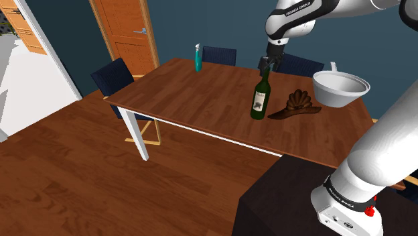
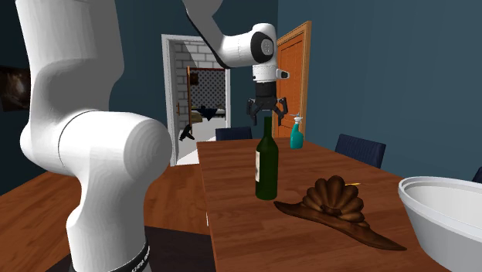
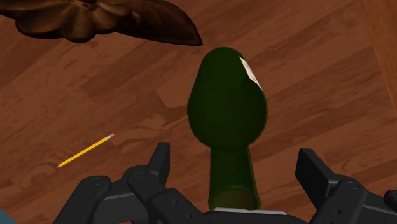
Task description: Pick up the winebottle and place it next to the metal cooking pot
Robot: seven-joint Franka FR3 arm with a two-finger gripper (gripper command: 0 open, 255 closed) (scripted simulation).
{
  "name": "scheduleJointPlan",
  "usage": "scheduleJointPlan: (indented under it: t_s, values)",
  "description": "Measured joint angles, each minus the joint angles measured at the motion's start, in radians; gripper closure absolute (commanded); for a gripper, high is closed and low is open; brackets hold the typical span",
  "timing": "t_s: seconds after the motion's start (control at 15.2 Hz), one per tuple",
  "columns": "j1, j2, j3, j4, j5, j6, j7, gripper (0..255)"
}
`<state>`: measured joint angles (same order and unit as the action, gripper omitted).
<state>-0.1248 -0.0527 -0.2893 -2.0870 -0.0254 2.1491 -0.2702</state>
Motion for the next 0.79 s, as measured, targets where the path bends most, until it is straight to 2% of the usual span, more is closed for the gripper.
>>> scheduleJointPlan:
  t_s: [0.07, 0.13, 0.79]
  values:
    - [0.0, 0.0, 0.0, 0.0, 0.0, 0.0, 0.0, 0]
    - [0.0, 0.0, 0.0, 0.0, 0.0, 0.0, 0.0, 255]
    - [0.0, 0.0, 0.0, 0.0, 0.0, 0.001, 0.0, 255]
